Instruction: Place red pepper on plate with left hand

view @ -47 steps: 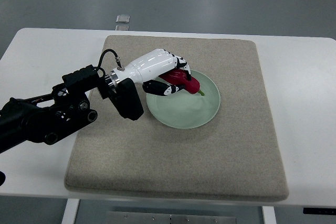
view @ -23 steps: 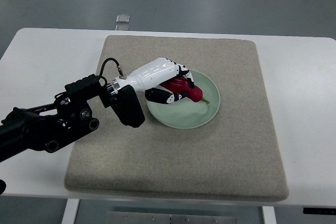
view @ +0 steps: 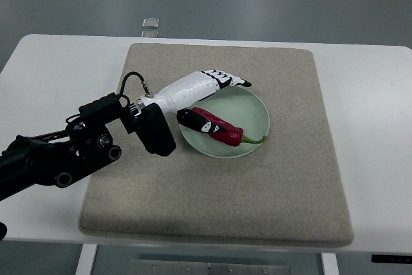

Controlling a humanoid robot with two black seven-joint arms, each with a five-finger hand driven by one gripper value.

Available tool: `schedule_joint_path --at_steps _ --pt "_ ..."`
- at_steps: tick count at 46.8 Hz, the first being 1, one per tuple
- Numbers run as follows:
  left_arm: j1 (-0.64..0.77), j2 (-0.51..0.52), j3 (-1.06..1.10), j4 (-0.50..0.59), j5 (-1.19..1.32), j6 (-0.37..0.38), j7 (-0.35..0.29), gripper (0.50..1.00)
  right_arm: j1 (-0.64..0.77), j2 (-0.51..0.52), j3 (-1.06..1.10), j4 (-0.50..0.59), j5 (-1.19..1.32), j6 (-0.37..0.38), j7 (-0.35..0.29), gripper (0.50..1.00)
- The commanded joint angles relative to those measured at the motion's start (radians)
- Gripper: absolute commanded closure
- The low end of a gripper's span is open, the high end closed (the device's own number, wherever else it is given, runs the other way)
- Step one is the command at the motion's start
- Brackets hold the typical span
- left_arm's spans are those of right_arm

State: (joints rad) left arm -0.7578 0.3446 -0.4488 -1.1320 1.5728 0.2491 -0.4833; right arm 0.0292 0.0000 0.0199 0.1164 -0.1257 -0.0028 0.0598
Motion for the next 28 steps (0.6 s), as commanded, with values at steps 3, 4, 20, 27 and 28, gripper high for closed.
schedule_joint_path --at_steps 3,4,20,27,28 --pt "-0.005 -0.001 -0.008 0.003 -0.160 0.030 0.002 0.547 0.000 0.000 0.000 0.000 0.000 0.000 0.000 0.572" --pt "-0.006 -0.001 -0.011 0.005 -0.206 0.038 0.002 0.536 0.000 0.000 0.000 0.000 0.000 0.001 0.000 0.572" --pt "-0.012 0.004 -0.071 0.026 -0.914 0.056 0.002 0.506 0.000 0.000 0.000 0.000 0.000 0.001 0.000 0.572" --pt "-0.008 0.001 -0.097 0.041 -1.114 0.058 0.002 0.506 0.000 0.000 0.000 0.000 0.000 0.000 0.000 0.572" --pt "-0.008 -0.001 -0.100 0.043 -1.135 0.058 0.002 0.506 0.000 0.000 0.000 -0.001 0.000 0.000 0.000 0.572"
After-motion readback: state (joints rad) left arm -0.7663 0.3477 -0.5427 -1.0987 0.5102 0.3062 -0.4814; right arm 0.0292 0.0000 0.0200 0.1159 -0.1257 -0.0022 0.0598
